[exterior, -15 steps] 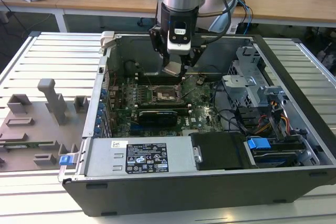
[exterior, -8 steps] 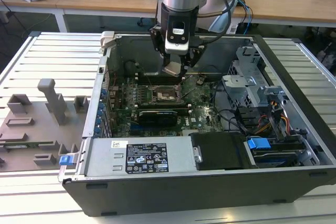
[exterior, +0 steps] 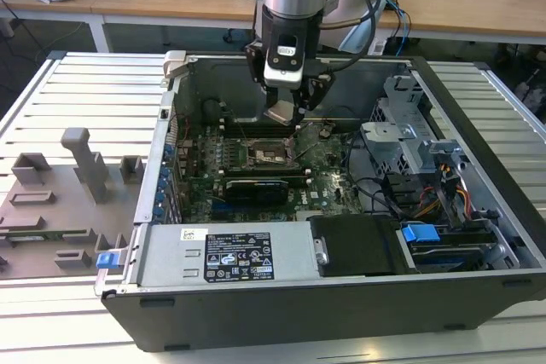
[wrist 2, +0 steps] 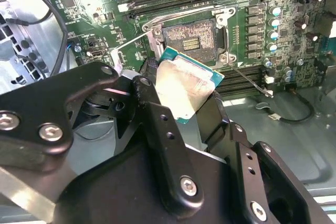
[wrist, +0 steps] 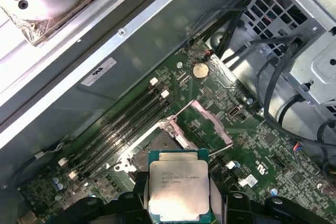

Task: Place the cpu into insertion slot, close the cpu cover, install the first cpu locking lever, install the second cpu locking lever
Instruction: 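Place the cpu into insertion slot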

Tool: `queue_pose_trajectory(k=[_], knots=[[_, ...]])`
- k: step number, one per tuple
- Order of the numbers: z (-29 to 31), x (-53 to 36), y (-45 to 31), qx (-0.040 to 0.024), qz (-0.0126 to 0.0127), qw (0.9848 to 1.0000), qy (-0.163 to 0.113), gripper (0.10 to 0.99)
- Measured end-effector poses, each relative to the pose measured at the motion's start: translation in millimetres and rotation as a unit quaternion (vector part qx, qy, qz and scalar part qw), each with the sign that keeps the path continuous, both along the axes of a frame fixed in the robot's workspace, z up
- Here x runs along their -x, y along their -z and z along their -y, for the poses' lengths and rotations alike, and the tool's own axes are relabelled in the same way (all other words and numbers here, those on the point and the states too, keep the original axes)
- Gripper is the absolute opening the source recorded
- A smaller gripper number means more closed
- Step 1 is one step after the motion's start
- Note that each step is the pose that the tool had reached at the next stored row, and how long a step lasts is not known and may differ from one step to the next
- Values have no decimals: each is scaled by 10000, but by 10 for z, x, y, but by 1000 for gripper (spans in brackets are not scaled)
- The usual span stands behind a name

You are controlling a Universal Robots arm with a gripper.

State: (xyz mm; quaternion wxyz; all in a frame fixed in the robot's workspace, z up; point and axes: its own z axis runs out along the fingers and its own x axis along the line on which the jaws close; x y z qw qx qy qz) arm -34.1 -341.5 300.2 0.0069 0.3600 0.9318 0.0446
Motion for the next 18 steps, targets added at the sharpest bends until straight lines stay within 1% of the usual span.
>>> queue_pose_trajectory(k=[3, 8, 14, 16, 18], knots=[[0, 0, 1, 0, 0, 9998, 185, 545], [0, 0, 2, 0, 0, 9995, 328, 545], [0, 0, 3, 0, 0, 9985, 544, 545], [0, 0, 3, 0, 0, 9978, 657, 545], [0, 0, 4, 0, 0, 9975, 702, 545]])
